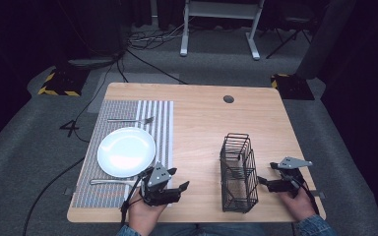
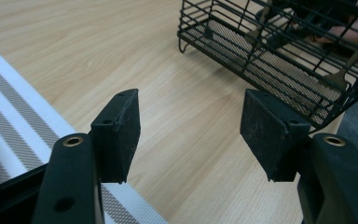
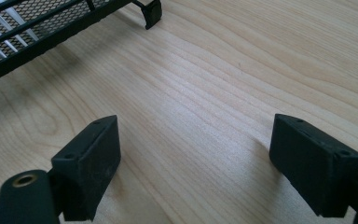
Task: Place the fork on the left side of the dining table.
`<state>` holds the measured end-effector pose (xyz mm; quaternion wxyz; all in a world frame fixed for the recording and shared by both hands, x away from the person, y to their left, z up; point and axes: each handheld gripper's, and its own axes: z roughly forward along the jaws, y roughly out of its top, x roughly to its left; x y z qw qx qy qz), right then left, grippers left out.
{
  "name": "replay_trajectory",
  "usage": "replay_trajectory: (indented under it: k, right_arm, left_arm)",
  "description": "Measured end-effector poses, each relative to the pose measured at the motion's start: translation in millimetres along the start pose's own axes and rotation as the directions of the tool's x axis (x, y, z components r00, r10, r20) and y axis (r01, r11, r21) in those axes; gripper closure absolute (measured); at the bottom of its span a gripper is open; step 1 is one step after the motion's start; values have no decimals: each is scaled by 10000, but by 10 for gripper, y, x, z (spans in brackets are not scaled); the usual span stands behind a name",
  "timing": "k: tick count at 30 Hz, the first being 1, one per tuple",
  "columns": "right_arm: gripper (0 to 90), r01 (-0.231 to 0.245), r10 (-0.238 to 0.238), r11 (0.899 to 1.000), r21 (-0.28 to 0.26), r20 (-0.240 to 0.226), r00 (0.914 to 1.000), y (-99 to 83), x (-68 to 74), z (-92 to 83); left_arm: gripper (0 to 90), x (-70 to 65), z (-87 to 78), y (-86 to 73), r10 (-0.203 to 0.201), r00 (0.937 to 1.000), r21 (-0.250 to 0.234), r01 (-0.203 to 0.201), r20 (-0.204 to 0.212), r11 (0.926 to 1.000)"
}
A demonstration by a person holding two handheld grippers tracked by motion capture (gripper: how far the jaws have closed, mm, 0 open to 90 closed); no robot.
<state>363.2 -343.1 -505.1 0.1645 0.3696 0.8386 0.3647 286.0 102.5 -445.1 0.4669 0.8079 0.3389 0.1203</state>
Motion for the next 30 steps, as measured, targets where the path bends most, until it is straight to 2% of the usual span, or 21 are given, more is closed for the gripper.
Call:
replay_trajectory:
  k: [6,7,12,18,21,22,23,24,25,26,28,30]
  right_arm:
    - [165,2,-2,10000,-2,7,10000,0,0,1]
    - [165,7,-7,10000,-2,2,10000,0,0,1]
    - [165,7,-7,10000,1,3,10000,0,0,0]
    - [165,6,-6,10000,-1,0,10000,0,0,1]
    - [165,7,-7,10000,0,8,10000,0,0,1]
    - [165,4,-4,10000,-1,8,10000,0,0,1]
    - [165,9,-9,10000,1,2,10000,0,0,0]
    - [165,5,-5,10000,-2,3,10000,0,0,1]
    - [165,12,-12,10000,2,-5,10000,0,0,0]
    - [165,15,-15,10000,-3,-6,10000,0,0,0]
    - [166,16,-16,10000,-3,-10,10000,0,0,0]
    - [166,14,-14,10000,-7,-20,10000,-1,1,0]
  left_arm:
    - [380,-58,165,-53,177,9998,557,-181,74,9983]
    - [380,-62,229,-85,115,9999,801,-118,42,9967]
    - [377,-93,360,-131,-38,10000,1266,34,23,9920]
    - [366,-202,561,-166,409,9992,1862,-400,-10,9817]
    - [356,-272,653,-190,692,9976,2278,-669,-21,9714]
    - [353,-272,653,-190,692,9976,2278,-669,-21,9714]
    - [346,-318,706,-210,1058,9943,2602,-995,-103,9604]
    - [335,-331,726,-220,1189,9928,2710,-1108,-136,9562]
    - [326,-334,735,-227,1238,9922,2727,-1146,-165,9552]
    - [307,-330,746,-240,1107,9938,2611,-1042,-105,9597]
    - [268,-317,762,-267,1138,9935,2372,-1091,-60,9653]
    - [221,-311,775,-259,1217,9926,2443,-1186,26,9624]
